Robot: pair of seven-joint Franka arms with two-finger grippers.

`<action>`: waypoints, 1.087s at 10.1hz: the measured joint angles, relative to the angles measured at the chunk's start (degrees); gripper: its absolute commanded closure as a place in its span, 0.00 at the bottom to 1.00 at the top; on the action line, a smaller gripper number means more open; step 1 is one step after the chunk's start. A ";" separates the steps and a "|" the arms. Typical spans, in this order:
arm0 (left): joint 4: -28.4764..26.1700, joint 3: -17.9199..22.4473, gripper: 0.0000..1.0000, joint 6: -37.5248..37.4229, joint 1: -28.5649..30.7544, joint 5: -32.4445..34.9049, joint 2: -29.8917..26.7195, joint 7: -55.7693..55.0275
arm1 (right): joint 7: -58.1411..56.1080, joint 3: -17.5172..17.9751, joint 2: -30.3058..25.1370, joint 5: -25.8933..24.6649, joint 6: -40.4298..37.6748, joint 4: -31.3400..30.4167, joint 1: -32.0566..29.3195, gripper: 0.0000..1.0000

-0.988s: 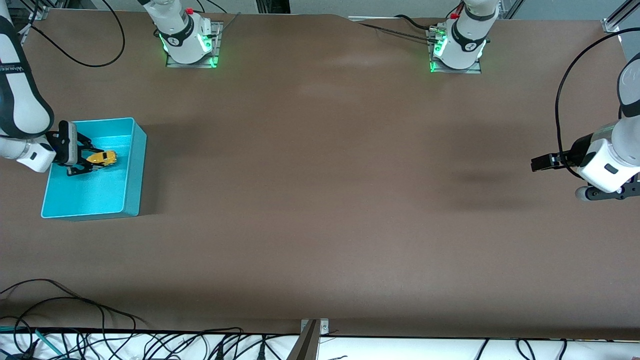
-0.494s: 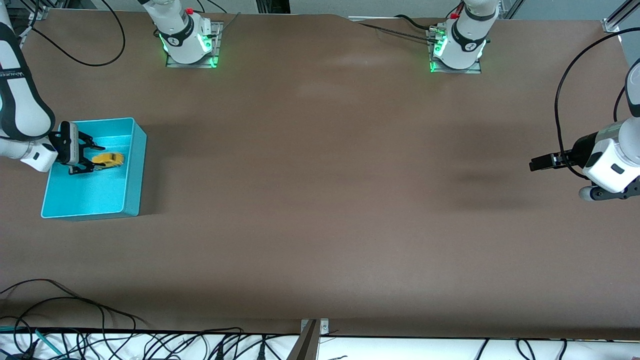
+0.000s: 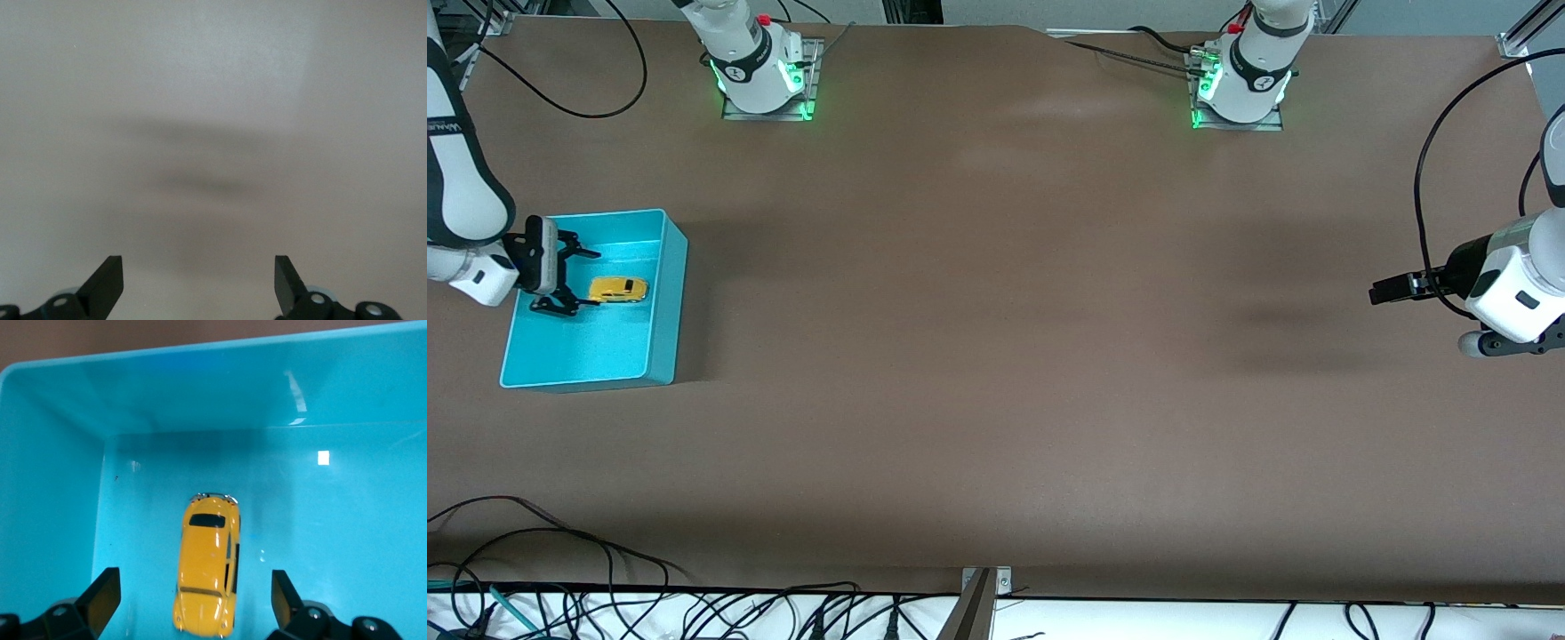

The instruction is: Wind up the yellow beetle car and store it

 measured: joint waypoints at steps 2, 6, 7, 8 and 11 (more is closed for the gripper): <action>0.08 0.03 0.00 0.00 0.13 0.00 0.00 0.01 | 5.02 0.37 -3.26 0.01 -0.58 0.48 2.48 0.00; 0.51 8.56 0.00 0.00 -7.58 -1.64 -0.40 0.66 | 24.53 0.71 -13.07 0.05 -7.22 1.11 10.74 0.00; 0.69 15.99 0.00 0.00 -13.74 -4.85 -1.04 2.47 | 31.07 0.71 -15.98 0.08 -9.59 1.21 12.10 0.00; 0.69 21.98 0.00 -0.02 -18.47 -7.38 -1.85 4.62 | 37.69 0.72 -19.03 0.13 -11.76 1.28 13.55 0.00; -0.66 29.38 0.00 0.49 -25.88 -8.85 -4.15 6.44 | 58.33 0.53 -26.57 3.33 -17.03 1.30 18.16 0.00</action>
